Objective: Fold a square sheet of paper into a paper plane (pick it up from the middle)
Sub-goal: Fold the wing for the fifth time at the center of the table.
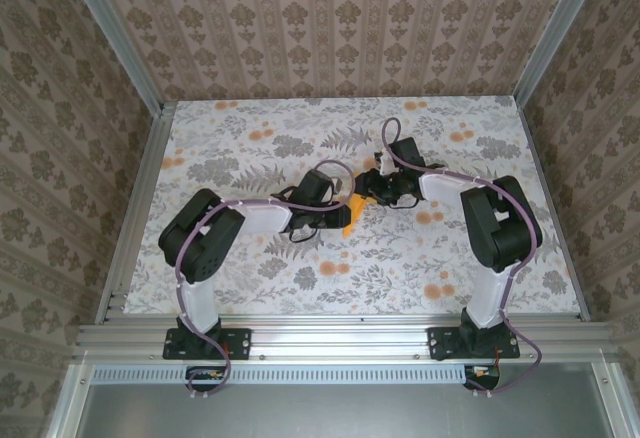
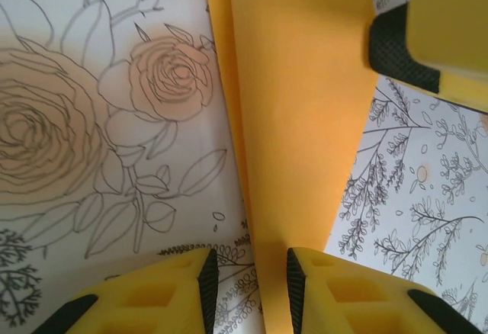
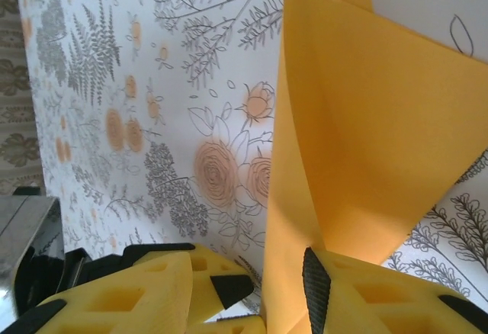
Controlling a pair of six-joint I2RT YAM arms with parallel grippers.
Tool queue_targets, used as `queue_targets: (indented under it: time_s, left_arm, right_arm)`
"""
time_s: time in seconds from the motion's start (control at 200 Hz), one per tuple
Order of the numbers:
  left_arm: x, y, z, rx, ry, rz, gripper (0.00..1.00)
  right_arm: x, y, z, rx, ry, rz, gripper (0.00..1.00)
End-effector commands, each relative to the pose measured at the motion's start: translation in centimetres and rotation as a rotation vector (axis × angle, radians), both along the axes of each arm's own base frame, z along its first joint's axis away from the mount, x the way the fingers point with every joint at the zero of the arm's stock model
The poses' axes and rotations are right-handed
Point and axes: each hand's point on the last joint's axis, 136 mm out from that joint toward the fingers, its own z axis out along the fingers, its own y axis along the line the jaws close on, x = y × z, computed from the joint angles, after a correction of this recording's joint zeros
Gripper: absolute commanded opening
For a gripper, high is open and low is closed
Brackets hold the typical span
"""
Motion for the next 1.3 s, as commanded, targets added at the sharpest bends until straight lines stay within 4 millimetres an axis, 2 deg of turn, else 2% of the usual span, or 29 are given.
queue_targets:
  time_s: [0.0,0.17,0.34,0.65,0.74,0.995,1.15,1.295]
  left_arm:
    - [0.8,0.2,-0.4,0.019,-0.011,0.006,0.32]
    - [0.6,0.4,-0.6,0.024,-0.003,0.001,0.32]
    - [0.7,0.3,-1.0,0.040,0.006,-0.006,0.32]
    - [0.8,0.2,-0.8,0.048,0.002,-0.016,0.32]
    - [0.9,0.2,-0.7,0.048,0.001,-0.014,0.32]
    - [0.6,0.3,0.5,0.021,-0.018,-0.018,0.34]
    - [-0.7,0.8,1.6,-0.020,-0.035,-0.035,0.39]
    - [-1.8,1.1,1.2,-0.023,-0.027,-0.055,0.41]
  right_arm:
    - [0.1,-0.6,1.6,0.003,-0.052,-0.011,0.45]
    - [0.0,-2.7,0.0,-0.135,-0.049,-0.052,0.49]
    - [-0.1,-3.3,-0.6,-0.178,-0.053,-0.068,0.52]
    - [-1.0,0.1,-0.9,-0.053,-0.023,0.082,0.50]
    - [-1.4,0.6,-1.4,-0.042,-0.008,0.107,0.45]
    - [-0.9,0.9,-2.7,-0.040,0.010,0.112,0.14]
    - [-0.1,0.8,-2.9,-0.026,0.000,0.067,0.09]
    - [0.5,0.6,-3.1,0.007,0.006,0.027,0.09]
